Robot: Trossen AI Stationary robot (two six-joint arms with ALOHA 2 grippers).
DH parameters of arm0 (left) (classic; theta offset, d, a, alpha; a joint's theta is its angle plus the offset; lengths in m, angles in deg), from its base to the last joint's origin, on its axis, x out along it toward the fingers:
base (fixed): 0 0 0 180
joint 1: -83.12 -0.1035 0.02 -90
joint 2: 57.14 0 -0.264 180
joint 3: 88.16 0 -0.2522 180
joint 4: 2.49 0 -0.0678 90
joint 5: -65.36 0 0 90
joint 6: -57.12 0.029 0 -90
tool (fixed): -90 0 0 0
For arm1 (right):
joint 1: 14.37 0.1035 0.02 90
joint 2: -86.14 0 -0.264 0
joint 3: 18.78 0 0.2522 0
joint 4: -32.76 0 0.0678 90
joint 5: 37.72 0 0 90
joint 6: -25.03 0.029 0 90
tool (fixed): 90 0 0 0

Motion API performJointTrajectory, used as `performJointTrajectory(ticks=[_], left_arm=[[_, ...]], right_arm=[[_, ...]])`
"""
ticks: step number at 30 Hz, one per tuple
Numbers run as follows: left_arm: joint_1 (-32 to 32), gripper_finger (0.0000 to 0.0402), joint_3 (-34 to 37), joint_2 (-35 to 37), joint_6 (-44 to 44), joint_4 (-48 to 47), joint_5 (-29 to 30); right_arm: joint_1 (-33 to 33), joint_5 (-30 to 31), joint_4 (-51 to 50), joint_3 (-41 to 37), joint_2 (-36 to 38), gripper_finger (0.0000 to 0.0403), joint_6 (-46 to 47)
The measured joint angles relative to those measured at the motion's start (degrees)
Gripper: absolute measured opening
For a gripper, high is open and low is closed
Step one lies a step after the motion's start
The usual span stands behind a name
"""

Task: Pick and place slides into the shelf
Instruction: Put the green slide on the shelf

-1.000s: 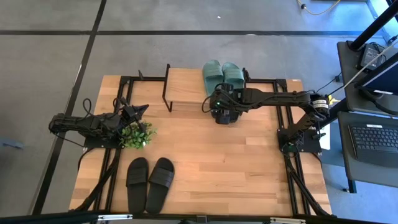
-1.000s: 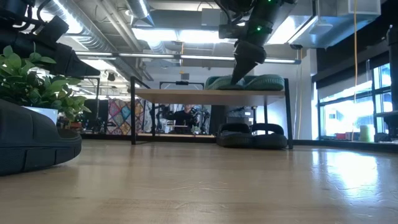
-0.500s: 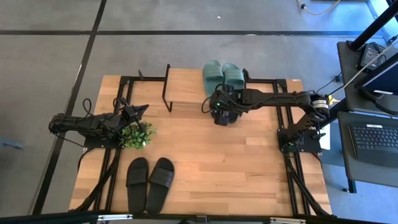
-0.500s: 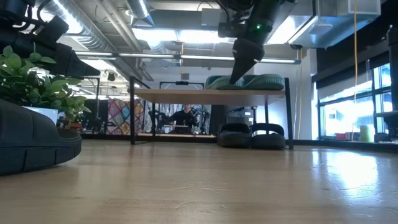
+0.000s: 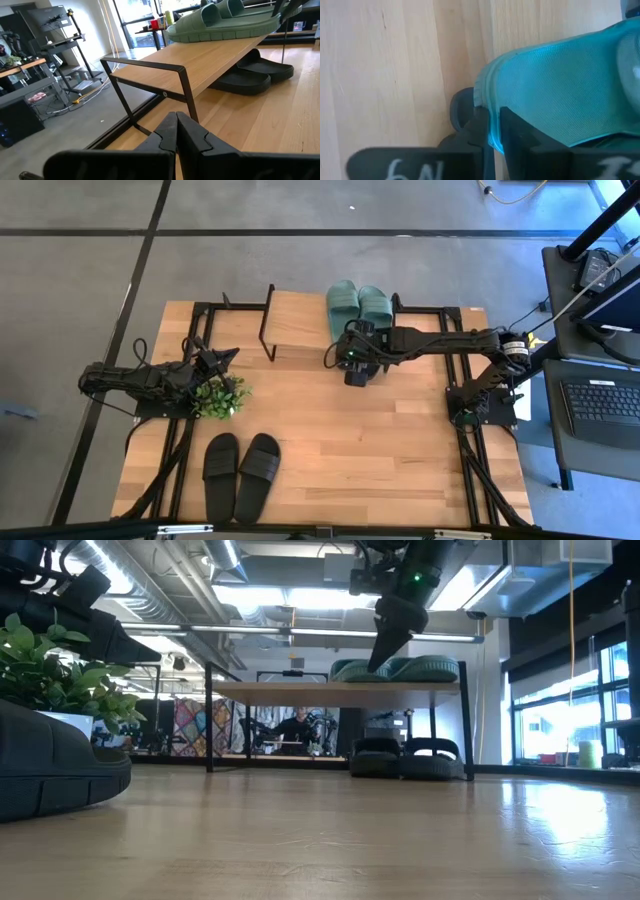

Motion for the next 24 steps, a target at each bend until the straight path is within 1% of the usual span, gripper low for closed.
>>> performJointTrajectory(ticks=[3, 10, 17, 24], left_arm=[[-0.02, 0.0000, 0.00, -0.02, 0.02, 0.00, 0.00], [-0.02, 0.0000, 0.00, 0.00, 0.02, 0.00, 0.00], [-0.02, 0.0000, 0.00, -0.01, 0.02, -0.01, 0.00], [-0.01, 0.0000, 0.00, 0.00, 0.03, -0.02, 0.00]], right_arm=[[0.34, 0.07, -0.03, 0.00, 0.00, 0.0034, 0.00], [1.67, 0.17, -0.32, 0.28, 0.00, 0.0041, 0.26], [1.90, -0.48, -1.44, 3.75, 0.00, 0.0019, 1.47], [3.05, -0.50, -2.58, 4.63, 0.00, 0.0016, 4.38]])
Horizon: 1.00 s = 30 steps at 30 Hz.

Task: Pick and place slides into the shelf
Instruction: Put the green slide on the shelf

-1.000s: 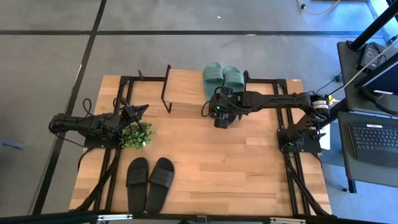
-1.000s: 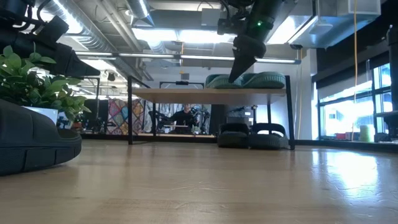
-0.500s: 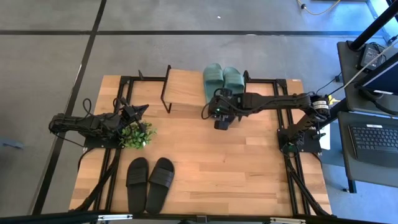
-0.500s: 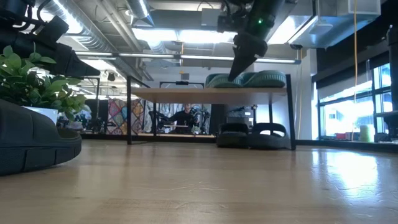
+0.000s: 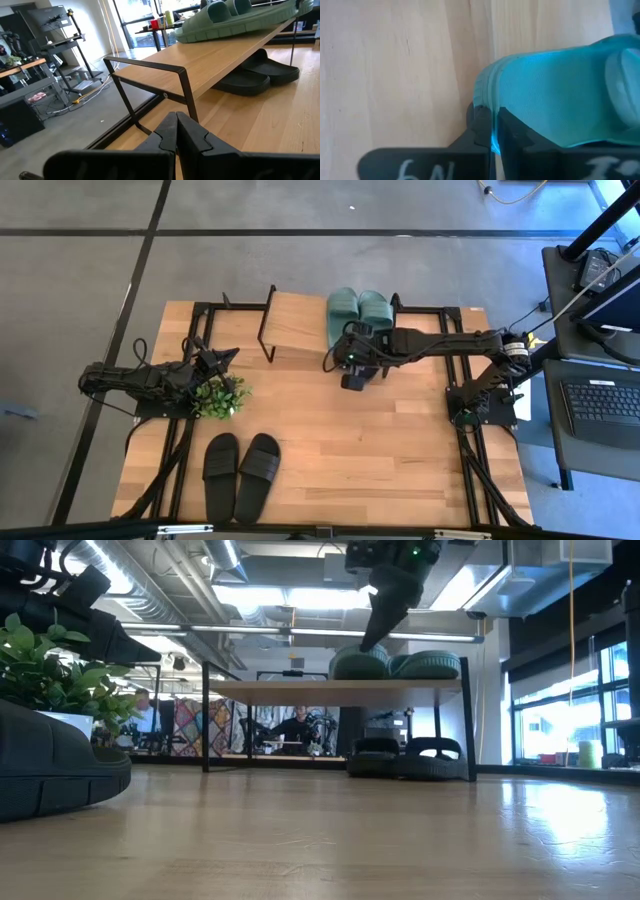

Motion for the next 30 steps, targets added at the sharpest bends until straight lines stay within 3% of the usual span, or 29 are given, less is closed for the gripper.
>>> performJointTrajectory(ticks=[7, 15, 30], left_arm=[[-0.01, 0.0000, 0.00, 0.00, 0.01, 0.00, 0.00], [0.01, 0.0000, 0.00, 0.00, -0.05, 0.00, 0.00], [0.00, 0.0000, 0.00, -0.02, -0.10, 0.00, 0.00]], right_arm=[[1.27, 0.17, -1.31, 0.01, 0.00, 0.0016, 1.62], [1.22, -0.68, -1.03, 0.01, 0.00, 0.0070, 4.25], [1.84, -0.54, -1.39, 0.17, 0.89, 0.0120, 3.32]])
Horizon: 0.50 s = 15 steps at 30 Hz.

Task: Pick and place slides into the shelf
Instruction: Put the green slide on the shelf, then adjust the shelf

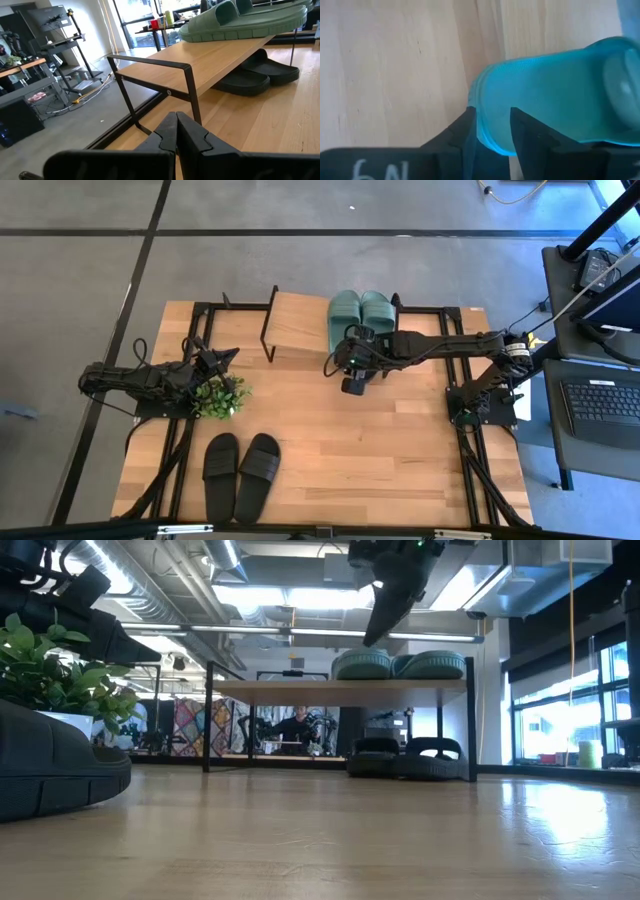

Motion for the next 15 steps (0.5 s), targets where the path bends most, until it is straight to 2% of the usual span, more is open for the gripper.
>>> performJointTrajectory(ticks=[5, 9, 15], left_arm=[[0.01, 0.0000, 0.00, 0.02, 0.00, 0.00, -0.02], [0.01, 0.0000, 0.00, 0.00, 0.00, -0.01, -0.02], [0.00, 0.0000, 0.00, 0.02, 0.02, -0.01, -0.02]], right_arm=[[3.28, 0.02, -2.97, 2.50, 2.98, 0.0121, -0.11], [5.80, -0.06, -12.30, 3.45, 5.30, 0.0121, 4.86], [8.53, -1.38, -18.68, -2.06, 5.93, 0.0122, 11.96]])
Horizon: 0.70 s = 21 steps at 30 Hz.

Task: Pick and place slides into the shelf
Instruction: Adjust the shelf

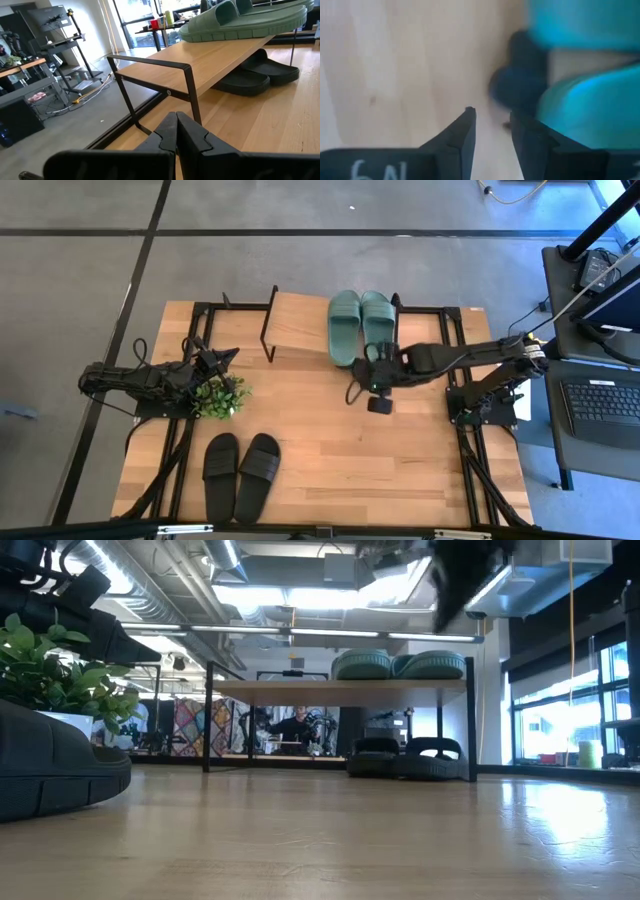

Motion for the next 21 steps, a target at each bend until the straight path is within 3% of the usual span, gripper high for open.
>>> performJointTrajectory(ticks=[4, 10, 15, 21], left_arm=[[0.00, 0.0000, 0.00, -0.01, -0.02, -0.01, 0.00], [0.01, 0.0000, 0.00, 0.00, -0.02, -0.01, 0.00], [-0.01, 0.0000, 0.00, -0.02, -0.02, 0.01, 0.00], [-0.01, 0.0000, 0.00, -0.02, -0.02, -0.01, 0.00]], right_arm=[[0.05, -4.43, -2.81, -6.29, -0.03, 0.0122, 2.77], [-0.58, -4.92, -0.74, -15.25, -0.07, 0.0122, 2.98], [-3.31, -1.15, 3.42, -21.28, -0.07, 0.0122, 2.68], [-5.14, 3.86, 6.78, -22.78, -0.07, 0.0122, 1.23]])
